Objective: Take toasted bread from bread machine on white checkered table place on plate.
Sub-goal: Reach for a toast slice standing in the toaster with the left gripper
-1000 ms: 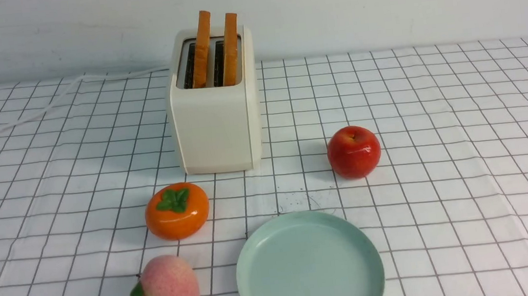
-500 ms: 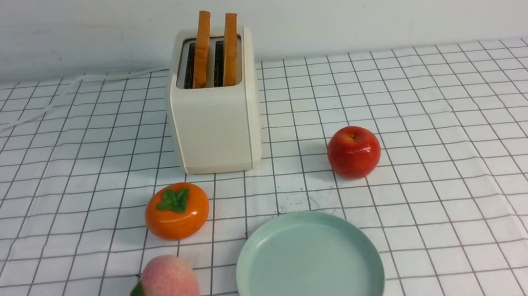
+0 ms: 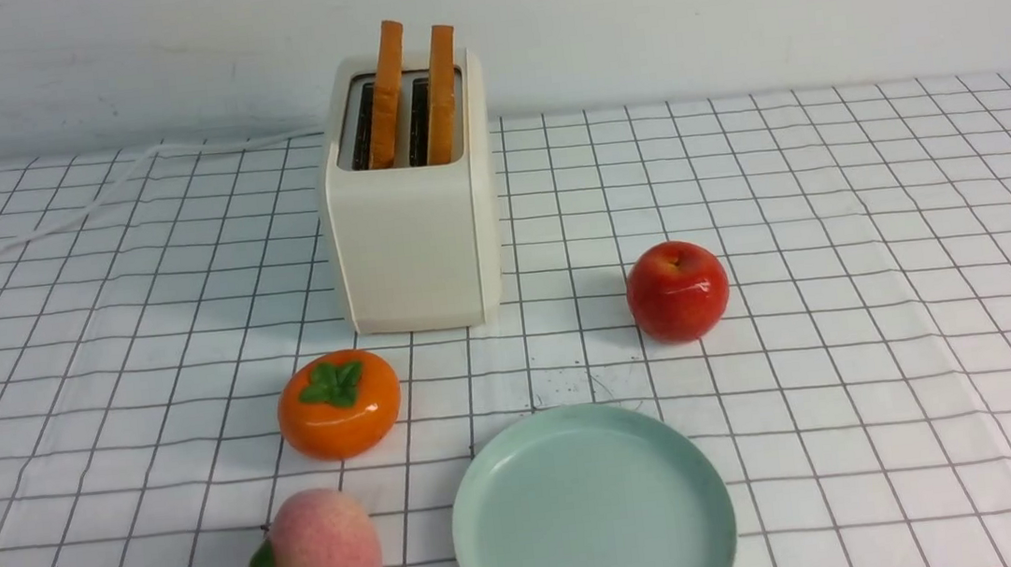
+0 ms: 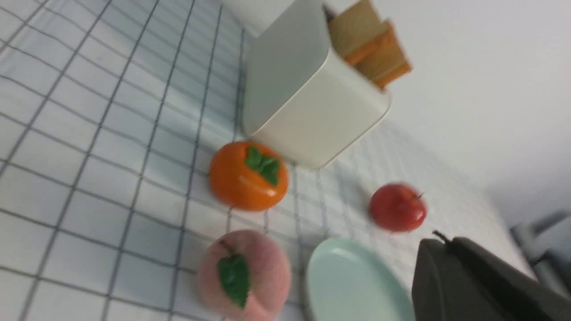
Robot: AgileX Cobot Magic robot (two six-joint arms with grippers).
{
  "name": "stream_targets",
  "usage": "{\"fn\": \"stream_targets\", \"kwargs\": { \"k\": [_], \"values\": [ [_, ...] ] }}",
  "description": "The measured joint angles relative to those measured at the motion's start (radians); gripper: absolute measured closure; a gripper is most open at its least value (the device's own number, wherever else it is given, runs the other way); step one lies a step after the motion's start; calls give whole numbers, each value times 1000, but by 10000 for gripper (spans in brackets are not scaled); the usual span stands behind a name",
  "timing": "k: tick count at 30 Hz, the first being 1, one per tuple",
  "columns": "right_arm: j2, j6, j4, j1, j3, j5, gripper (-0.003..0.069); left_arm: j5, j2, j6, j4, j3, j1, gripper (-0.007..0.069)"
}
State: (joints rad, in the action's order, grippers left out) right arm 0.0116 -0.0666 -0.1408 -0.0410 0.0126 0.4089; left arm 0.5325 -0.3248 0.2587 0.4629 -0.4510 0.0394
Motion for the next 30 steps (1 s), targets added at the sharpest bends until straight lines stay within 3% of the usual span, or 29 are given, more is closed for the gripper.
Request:
{"fn": "stream_targets", "kwargs": {
  "k": [6,12,17,22,30],
  "values": [
    [0,0,0,0,0,0,418,218,-368,-108,-147,-297,0,638],
    [0,0,0,0,0,0,418,205,-682,-240,-66,-502,27,638],
    [0,0,0,0,0,0,418,100,-819,-313,-39,-623,169,638],
    [0,0,-1,0,0,0,418,-53,-904,-318,-111,-666,291,638],
    [0,0,2,0,0,0,418,-221,-984,-366,-170,-667,324,638]
  ]
}}
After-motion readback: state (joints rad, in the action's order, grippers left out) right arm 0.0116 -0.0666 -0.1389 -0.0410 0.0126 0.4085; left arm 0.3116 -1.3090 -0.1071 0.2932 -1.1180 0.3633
